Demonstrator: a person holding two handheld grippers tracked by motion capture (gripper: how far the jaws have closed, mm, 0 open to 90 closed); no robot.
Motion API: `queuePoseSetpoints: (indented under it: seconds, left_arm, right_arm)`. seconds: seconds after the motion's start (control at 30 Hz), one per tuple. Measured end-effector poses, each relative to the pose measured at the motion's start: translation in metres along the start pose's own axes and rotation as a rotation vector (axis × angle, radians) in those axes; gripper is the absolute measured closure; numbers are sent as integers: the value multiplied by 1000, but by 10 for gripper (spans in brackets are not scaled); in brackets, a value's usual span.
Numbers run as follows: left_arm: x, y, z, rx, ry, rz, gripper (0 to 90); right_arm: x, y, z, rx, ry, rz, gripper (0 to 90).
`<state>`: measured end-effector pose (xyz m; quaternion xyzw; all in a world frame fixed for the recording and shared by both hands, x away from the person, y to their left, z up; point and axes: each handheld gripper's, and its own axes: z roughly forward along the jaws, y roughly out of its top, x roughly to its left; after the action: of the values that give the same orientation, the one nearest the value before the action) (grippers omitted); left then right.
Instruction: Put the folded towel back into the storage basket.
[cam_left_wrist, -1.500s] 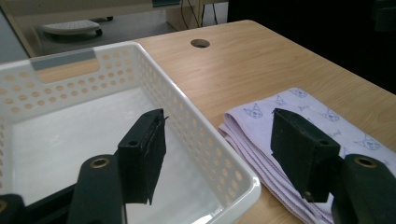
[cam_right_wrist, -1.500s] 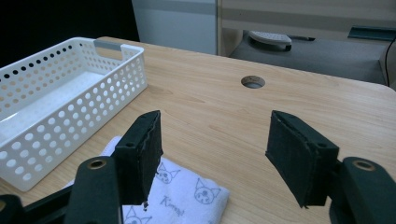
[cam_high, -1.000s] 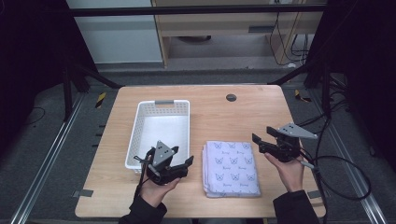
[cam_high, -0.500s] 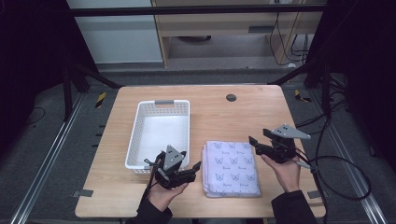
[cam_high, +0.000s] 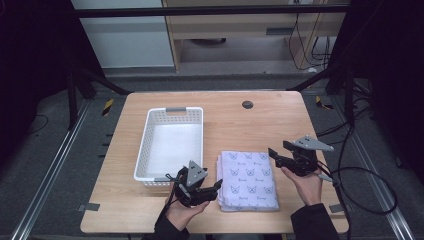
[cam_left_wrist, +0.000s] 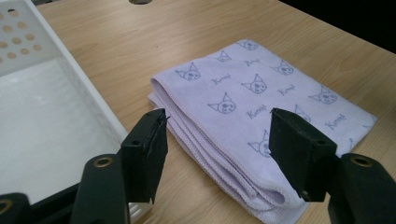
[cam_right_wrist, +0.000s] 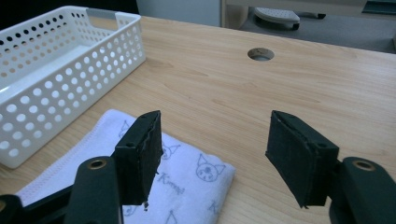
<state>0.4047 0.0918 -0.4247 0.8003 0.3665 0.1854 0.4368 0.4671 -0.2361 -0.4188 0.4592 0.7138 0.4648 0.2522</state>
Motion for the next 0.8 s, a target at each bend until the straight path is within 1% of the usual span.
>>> queuePoseSetpoints:
  seconds: [0.2,0.43,0.7,0.77,0.8]
  left_arm:
    - [-4,-4,5,22,-6,-1,366]
    - [-9,-10,14,52,-18,-4,374]
    - [-16,-17,22,87,-26,4,384]
    - [-18,-19,24,96,-27,7,388]
    - [-19,-20,26,100,-28,9,388]
  right_arm:
    - [-2,-5,4,20,-5,-8,354]
    - [0,-8,9,42,-5,-22,352]
    - [2,-12,15,71,-8,-36,352]
    - [1,-15,16,69,1,-30,353]
    - [1,-15,16,72,6,-15,353]
